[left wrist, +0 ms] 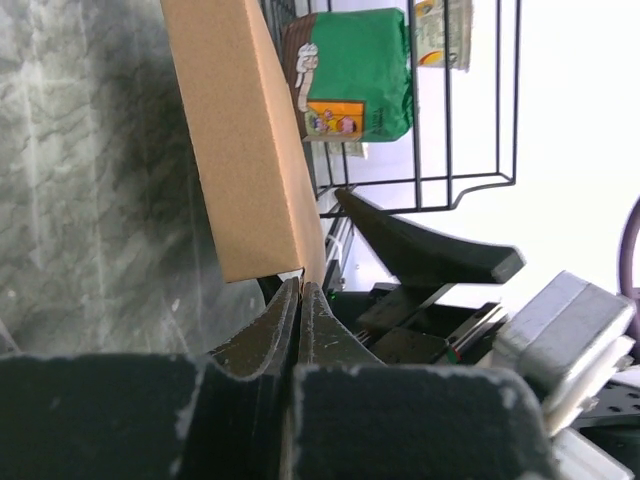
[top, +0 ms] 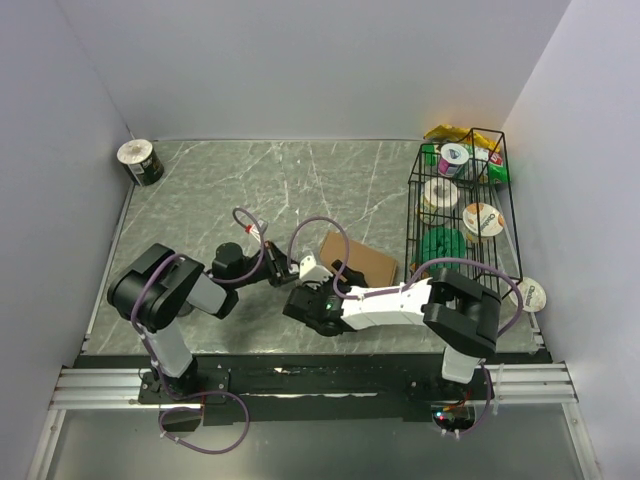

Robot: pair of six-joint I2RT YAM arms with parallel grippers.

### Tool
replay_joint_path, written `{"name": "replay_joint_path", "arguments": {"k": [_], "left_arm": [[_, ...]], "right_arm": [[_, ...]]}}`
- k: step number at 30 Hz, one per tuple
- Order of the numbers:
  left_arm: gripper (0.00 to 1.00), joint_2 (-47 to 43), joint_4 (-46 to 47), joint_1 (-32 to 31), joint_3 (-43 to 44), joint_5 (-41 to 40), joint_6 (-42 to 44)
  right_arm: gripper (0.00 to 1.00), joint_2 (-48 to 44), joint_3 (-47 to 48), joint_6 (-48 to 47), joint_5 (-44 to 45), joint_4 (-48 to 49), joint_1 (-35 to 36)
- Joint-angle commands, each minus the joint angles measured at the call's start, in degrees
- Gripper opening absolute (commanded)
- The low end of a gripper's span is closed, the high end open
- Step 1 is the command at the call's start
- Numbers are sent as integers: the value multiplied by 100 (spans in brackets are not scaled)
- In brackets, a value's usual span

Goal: Fold the paper box

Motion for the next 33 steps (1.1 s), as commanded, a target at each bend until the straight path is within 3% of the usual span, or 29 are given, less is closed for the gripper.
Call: {"name": "replay_joint_path", "arguments": {"k": [1, 7, 8, 10, 13, 14, 16, 20, 23, 28, 33], "left_arm": [[5, -192, 467, -33, -64, 0, -211], [17, -288, 555, -33, -64, 9, -343], [25, -306, 546, -33, -73, 9, -343], [30, -385, 494, -24, -82, 18, -343], [52, -560, 336, -15, 6, 35, -212], [65, -622, 109, 11, 84, 27, -107], [75, -920, -217, 72, 173, -8, 60], [96, -1676, -1839, 353, 594, -253, 919], [99, -2387, -2781, 546, 928, -535, 1640], [96, -3486, -4515, 653, 1157, -1624, 2993], [96, -3831, -5482, 653, 1035, -2302, 3831]], "right_arm": [[70, 49, 60, -222, 536, 353, 36], [51, -135, -231, -918, 422, 961, 27], [49, -188, -257, -980, 404, 996, 27], [44, -267, -266, -1120, 325, 979, 27], [42, -557, -354, -1479, -103, 1119, 27], [42, -705, -354, -1534, -236, 1068, 27], [41, -847, -276, -1482, -360, 648, 27], [40, -1505, -21, -1543, -1131, 83, 1], [39, -1918, 190, -1561, -1712, -363, -104], [37, -2402, 217, -1666, -2549, -480, -395], [54, -2342, -46, -1701, -2585, -358, -176]]}}
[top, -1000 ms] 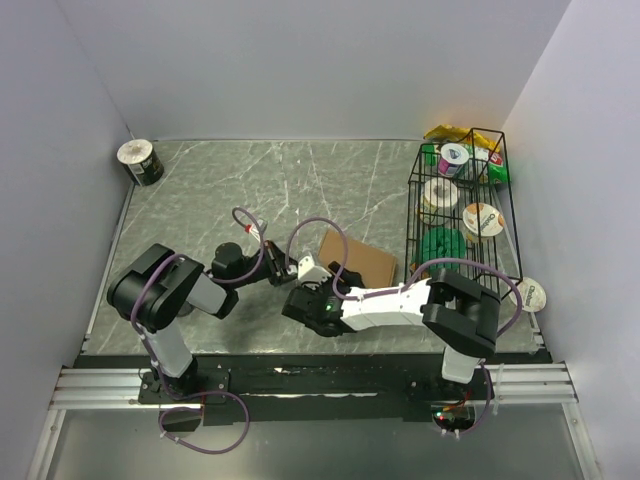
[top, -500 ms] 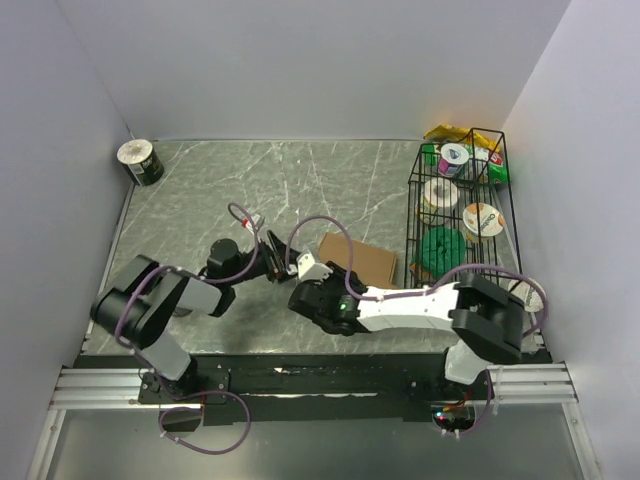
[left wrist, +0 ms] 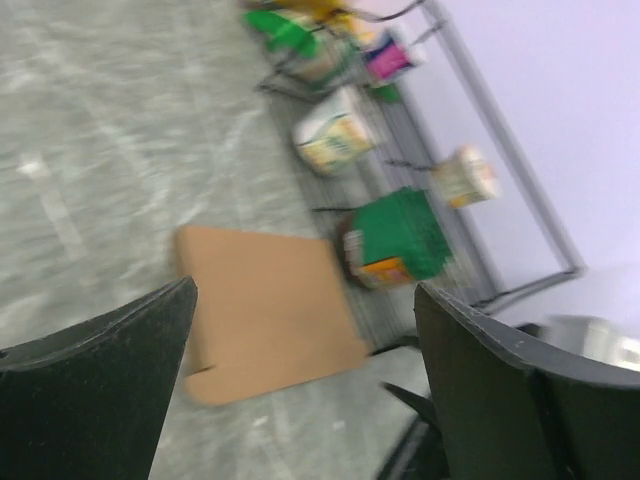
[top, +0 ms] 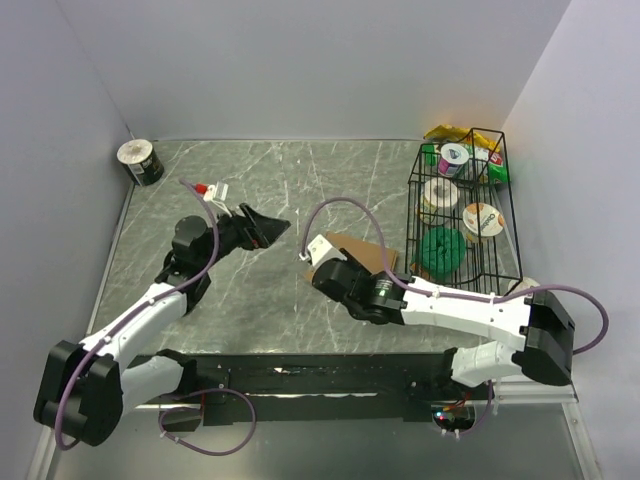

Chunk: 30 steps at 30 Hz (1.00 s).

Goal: Fold the paper box

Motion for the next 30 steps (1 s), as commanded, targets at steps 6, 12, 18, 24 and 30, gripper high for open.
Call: {"name": "replay_joint_path", "arguments": {"k": [6, 12, 18, 24, 30], "left_arm": [[96, -181, -1089, 28, -449, -624, 823], [96, -208, -1098, 45, -520, -544, 841], [96, -102, -957, 63, -520, -395, 867], [96, -32, -887, 89, -520, -360, 876], [96, -67, -895, 107, -511, -342, 876]], "right_arm": [[82, 1171, 19, 147, 648, 162, 376], [82, 2217, 336, 208, 1378, 303, 429], [71, 2772, 389, 252, 1721, 338, 420], [65, 3289, 371, 340, 2072, 268, 394], [57, 3475, 354, 314, 2283, 364, 324]]}}
